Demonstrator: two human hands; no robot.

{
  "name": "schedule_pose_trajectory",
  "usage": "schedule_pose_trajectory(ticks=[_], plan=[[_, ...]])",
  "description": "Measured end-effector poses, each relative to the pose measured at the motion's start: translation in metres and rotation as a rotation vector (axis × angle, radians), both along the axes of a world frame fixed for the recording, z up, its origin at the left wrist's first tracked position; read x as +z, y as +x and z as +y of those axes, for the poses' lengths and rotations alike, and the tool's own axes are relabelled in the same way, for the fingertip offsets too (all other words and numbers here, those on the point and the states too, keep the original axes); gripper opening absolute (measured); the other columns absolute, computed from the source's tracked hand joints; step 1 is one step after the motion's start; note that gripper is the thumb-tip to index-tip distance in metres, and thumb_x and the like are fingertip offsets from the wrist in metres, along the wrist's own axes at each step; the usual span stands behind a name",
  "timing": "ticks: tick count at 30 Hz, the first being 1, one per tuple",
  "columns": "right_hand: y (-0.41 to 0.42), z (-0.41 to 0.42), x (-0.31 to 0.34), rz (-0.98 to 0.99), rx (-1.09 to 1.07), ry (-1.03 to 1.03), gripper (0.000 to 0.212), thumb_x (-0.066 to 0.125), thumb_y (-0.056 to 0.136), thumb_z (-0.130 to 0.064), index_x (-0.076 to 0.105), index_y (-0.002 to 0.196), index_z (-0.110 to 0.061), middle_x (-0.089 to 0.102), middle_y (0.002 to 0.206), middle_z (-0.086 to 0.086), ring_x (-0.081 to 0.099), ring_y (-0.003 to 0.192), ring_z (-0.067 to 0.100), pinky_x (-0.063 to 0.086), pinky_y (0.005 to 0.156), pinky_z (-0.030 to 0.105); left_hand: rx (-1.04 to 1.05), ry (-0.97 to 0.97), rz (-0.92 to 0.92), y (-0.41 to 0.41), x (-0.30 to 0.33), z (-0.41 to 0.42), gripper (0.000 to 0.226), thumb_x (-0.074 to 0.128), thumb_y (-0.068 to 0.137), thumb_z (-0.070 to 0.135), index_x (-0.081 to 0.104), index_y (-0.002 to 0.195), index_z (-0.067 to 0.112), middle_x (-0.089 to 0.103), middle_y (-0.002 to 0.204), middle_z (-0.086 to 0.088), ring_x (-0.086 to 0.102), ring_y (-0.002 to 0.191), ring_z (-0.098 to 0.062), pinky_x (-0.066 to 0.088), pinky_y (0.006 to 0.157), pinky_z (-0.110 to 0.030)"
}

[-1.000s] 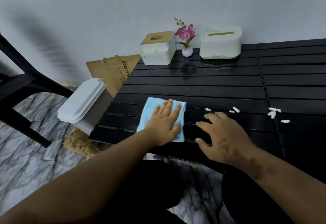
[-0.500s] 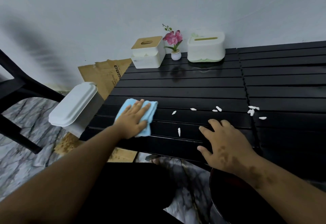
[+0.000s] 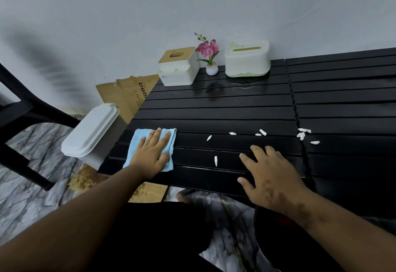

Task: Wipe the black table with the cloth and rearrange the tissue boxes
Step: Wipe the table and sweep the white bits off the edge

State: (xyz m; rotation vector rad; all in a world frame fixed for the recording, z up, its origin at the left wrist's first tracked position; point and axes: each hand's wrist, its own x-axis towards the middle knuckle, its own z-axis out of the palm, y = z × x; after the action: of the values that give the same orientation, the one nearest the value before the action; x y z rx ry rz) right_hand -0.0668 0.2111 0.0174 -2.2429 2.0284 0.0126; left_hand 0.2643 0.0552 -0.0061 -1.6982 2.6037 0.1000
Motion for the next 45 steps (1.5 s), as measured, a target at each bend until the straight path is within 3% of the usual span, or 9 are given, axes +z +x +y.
schedule_pose_trajectory(ticks=[3, 7, 20, 31, 34, 38, 42, 43, 45], plan=[[0.000, -0.001, 0.002, 0.008, 0.001, 0.009, 0.074, 0.029, 0.087, -0.064, 0.032, 0.149, -0.025, 0.031, 0.154, 0.011, 0.033, 0.135, 0.038, 0.032, 0.112, 0.051, 0.009, -0.002, -0.012, -0.001, 0.000, -0.004, 0.078, 0.008, 0.084, 0.059, 0.003, 0.157, 0.033, -0.001, 0.165, -0.002, -0.006, 0.152, -0.020, 0.000, 0.121, -0.043], [0.000, -0.002, 0.000, -0.024, -0.016, 0.004, 0.078, 0.021, 0.081, -0.064, 0.041, 0.145, -0.022, 0.039, 0.150, 0.014, 0.038, 0.133, 0.041, 0.036, 0.108, 0.055, -0.008, 0.012, 0.001, 0.001, 0.000, -0.009, 0.076, 0.008, 0.084, 0.062, 0.002, 0.156, 0.036, -0.002, 0.165, -0.001, -0.007, 0.151, -0.020, -0.001, 0.120, -0.042], [-0.006, -0.001, -0.001, -0.041, -0.021, 0.003, 0.071, 0.037, 0.084, -0.058, 0.039, 0.146, -0.023, 0.035, 0.153, 0.013, 0.032, 0.138, 0.041, 0.030, 0.112, 0.054, -0.053, 0.011, 0.024, -0.034, -0.004, 0.003, 0.076, 0.008, 0.084, 0.062, -0.002, 0.155, 0.036, -0.004, 0.165, -0.003, -0.010, 0.151, -0.021, -0.003, 0.121, -0.042], [-0.008, 0.000, -0.002, -0.006, -0.067, 0.003, 0.067, 0.039, 0.079, -0.061, 0.058, 0.132, -0.025, 0.057, 0.136, 0.010, 0.054, 0.121, 0.038, 0.048, 0.098, 0.050, -0.272, -0.003, 0.005, -0.141, -0.004, 0.042, 0.079, 0.012, 0.086, 0.058, -0.004, 0.157, 0.027, -0.010, 0.164, -0.007, -0.015, 0.150, -0.023, -0.004, 0.121, -0.048], [-0.013, 0.002, 0.000, -0.016, -0.070, -0.007, 0.063, 0.041, 0.079, -0.065, 0.062, 0.127, -0.030, 0.062, 0.131, 0.004, 0.060, 0.117, 0.033, 0.052, 0.091, 0.043, -0.261, -0.021, -0.005, -0.114, -0.004, 0.026, 0.079, 0.011, 0.087, 0.058, -0.003, 0.157, 0.025, -0.008, 0.164, -0.005, -0.012, 0.151, -0.020, -0.001, 0.122, -0.047], [-0.015, 0.003, -0.004, -0.061, -0.058, -0.029, 0.063, 0.040, 0.082, -0.065, 0.059, 0.130, -0.030, 0.059, 0.135, 0.004, 0.057, 0.122, 0.032, 0.048, 0.096, 0.043, -0.122, 0.000, -0.032, -0.076, -0.001, -0.018, 0.086, 0.005, 0.080, 0.064, -0.001, 0.157, 0.026, -0.007, 0.165, -0.004, -0.009, 0.151, -0.019, -0.001, 0.122, -0.042], [-0.017, 0.004, -0.003, -0.113, -0.048, -0.002, 0.067, 0.033, 0.087, -0.064, 0.040, 0.145, -0.031, 0.033, 0.156, 0.005, 0.027, 0.144, 0.033, 0.017, 0.117, 0.047, -0.050, 0.038, -0.021, -0.088, 0.004, -0.066, 0.089, 0.005, 0.076, 0.065, 0.002, 0.157, 0.030, -0.004, 0.165, -0.004, -0.008, 0.151, -0.021, 0.000, 0.122, -0.043], [-0.019, 0.006, -0.003, -0.098, -0.080, -0.028, 0.067, 0.035, 0.086, -0.065, 0.042, 0.144, -0.031, 0.034, 0.155, 0.006, 0.028, 0.144, 0.033, 0.017, 0.117, 0.050, -0.048, 0.041, -0.023, -0.097, 0.005, -0.076, 0.089, 0.005, 0.075, 0.065, 0.001, 0.157, 0.032, -0.004, 0.165, -0.005, -0.007, 0.151, -0.023, 0.000, 0.122, -0.044], [-0.025, 0.011, -0.004, -0.050, -0.175, -0.034, 0.068, 0.039, 0.080, -0.065, 0.053, 0.135, -0.028, 0.049, 0.145, 0.012, 0.042, 0.135, 0.038, 0.033, 0.110, 0.052, -0.073, 0.045, -0.030, -0.120, 0.007, -0.093, 0.087, 0.005, 0.074, 0.064, -0.001, 0.156, 0.034, -0.004, 0.165, -0.006, -0.007, 0.151, -0.025, 0.001, 0.121, -0.046]])
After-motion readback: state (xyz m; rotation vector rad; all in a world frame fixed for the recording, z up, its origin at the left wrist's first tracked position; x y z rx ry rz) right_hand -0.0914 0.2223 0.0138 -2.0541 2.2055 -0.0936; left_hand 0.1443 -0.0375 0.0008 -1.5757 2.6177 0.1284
